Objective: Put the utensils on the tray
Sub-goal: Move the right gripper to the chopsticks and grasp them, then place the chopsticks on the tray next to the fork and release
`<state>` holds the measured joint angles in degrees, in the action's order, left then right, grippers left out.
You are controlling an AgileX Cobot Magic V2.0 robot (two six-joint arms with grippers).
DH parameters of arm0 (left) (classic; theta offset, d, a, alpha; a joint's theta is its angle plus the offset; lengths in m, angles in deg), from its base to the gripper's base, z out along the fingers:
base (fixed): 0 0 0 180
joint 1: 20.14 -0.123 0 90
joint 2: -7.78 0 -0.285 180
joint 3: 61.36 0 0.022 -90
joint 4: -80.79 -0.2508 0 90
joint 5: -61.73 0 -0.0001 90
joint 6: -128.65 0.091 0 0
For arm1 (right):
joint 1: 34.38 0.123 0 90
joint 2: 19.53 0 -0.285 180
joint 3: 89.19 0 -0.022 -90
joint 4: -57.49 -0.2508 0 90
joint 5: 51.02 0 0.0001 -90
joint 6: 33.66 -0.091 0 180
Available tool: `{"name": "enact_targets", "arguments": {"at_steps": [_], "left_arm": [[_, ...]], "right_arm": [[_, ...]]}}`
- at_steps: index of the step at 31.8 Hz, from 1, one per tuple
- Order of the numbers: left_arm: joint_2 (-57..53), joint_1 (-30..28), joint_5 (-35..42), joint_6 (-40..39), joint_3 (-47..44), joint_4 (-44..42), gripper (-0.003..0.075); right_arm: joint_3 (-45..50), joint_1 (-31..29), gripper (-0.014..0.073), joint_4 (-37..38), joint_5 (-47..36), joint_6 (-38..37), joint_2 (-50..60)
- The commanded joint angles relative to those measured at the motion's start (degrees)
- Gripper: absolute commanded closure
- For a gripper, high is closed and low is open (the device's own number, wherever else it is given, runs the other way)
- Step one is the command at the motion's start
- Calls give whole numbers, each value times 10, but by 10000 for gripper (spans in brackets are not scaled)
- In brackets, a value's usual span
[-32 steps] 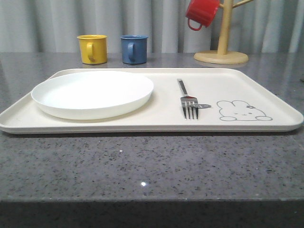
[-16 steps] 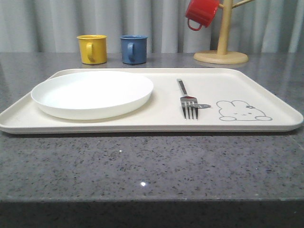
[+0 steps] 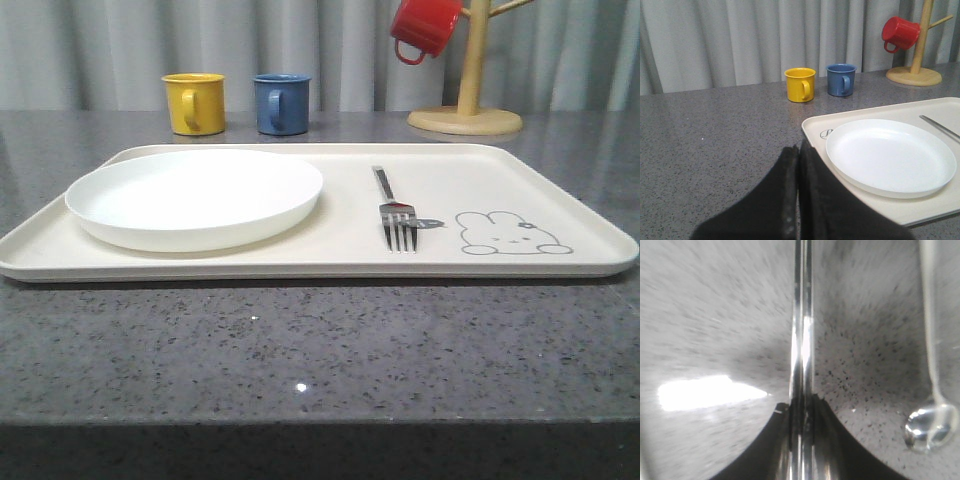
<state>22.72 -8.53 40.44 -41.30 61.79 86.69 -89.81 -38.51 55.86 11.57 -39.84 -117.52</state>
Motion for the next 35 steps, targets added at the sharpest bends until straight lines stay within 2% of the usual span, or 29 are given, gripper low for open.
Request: {"name": "enact_targets", "arguments": {"at_steps": [1, 4, 11, 15, 19, 26, 35], "left_arm": [[7, -1, 47, -5, 17, 7, 738], [7, -1, 47, -5, 17, 7, 738], [7, -1, 47, -5, 17, 7, 738], [7, -1, 47, -5, 17, 7, 738], [7, -1, 47, -5, 17, 7, 738], [7, -1, 47, -5, 17, 7, 738], [7, -1, 47, -5, 17, 7, 738]], "right_arm": [[-43, 31, 582, -2, 8, -18, 35], [-60, 70, 582, -2, 9, -35, 35], [-76, 204, 582, -3, -4, -102, -3], [-76, 248, 582, -3, -17, -152, -34], [-76, 258, 582, -12, -30, -177, -61], [-76, 258, 582, -45, -36, -177, -89], [-76, 258, 582, -46, -24, -177, -99]]}}
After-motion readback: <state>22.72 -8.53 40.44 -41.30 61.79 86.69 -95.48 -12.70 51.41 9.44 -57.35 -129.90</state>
